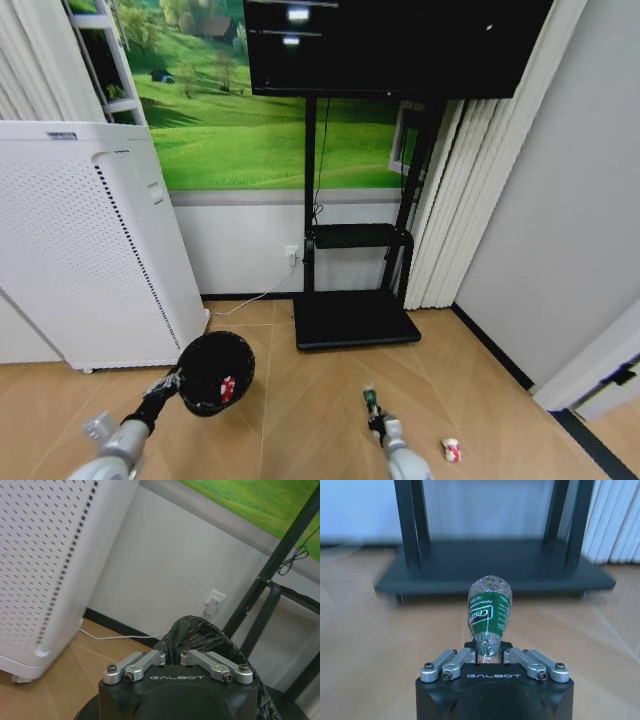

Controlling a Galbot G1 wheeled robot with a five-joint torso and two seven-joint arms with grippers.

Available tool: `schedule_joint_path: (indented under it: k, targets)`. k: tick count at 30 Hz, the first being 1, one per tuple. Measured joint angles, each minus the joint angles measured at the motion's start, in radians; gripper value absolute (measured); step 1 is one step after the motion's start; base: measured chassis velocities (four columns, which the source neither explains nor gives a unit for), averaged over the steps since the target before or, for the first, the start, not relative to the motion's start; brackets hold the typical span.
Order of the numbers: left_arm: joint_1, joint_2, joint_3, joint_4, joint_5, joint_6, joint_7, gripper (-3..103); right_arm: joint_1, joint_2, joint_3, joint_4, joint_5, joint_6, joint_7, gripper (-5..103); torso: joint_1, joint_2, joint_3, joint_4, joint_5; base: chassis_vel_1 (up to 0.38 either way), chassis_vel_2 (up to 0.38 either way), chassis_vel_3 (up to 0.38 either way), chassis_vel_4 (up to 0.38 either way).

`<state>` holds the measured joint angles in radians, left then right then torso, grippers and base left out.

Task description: Pick up the trash bin and place the garbage on the floor into it.

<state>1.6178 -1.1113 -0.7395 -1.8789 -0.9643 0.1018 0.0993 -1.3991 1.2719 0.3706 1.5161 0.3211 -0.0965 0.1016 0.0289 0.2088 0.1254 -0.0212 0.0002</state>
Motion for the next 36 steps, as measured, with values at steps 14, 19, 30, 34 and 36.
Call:
schedule_joint_path:
  k: [14, 19, 30, 34, 36]
  targets:
    - [-0.266, 0.026, 0.522, 0.184, 0.129, -0.16, -0.061, 7, -0.321, -0.094, 0.115, 0.511, 0.247, 0.127, -0.368, 19, 0.0, 0.0, 0.0, 0.0007, 0.0, 0.0, 0.0, 0.0, 0.0]
    - [-0.363, 0.029, 0.662, 0.23, 0.101, -0.134, 0.009, 7, -0.377, -0.105, 0.109, 0.531, 0.237, 0.145, -0.426, 19, 0.0, 0.0, 0.0, -0.0001, -0.0001, 0.0, 0.0, 0.0, 0.0]
    - [-0.471, -0.017, 0.827, 0.244, -0.038, -0.017, 0.111, 7, -0.371, -0.103, 0.073, 0.513, 0.166, 0.163, -0.432, 19, 0.0, 0.0, 0.0, 0.0002, 0.0001, 0.0, 0.0, 0.0, 0.0]
    - [-0.423, -0.016, 0.815, 0.197, -0.075, -0.003, 0.108, 7, -0.349, -0.084, 0.048, 0.476, 0.154, 0.168, -0.42, 19, 0.0, 0.0, 0.0, 0.0004, 0.0, 0.0, 0.0, 0.0, 0.0]
    - [-0.404, -0.014, 0.807, 0.187, -0.075, -0.001, 0.111, 7, -0.343, -0.081, 0.041, 0.464, 0.152, 0.171, -0.413, 19, 0.0, 0.0, 0.0, 0.0003, -0.0001, 0.0, 0.0, 0.0, 0.0]
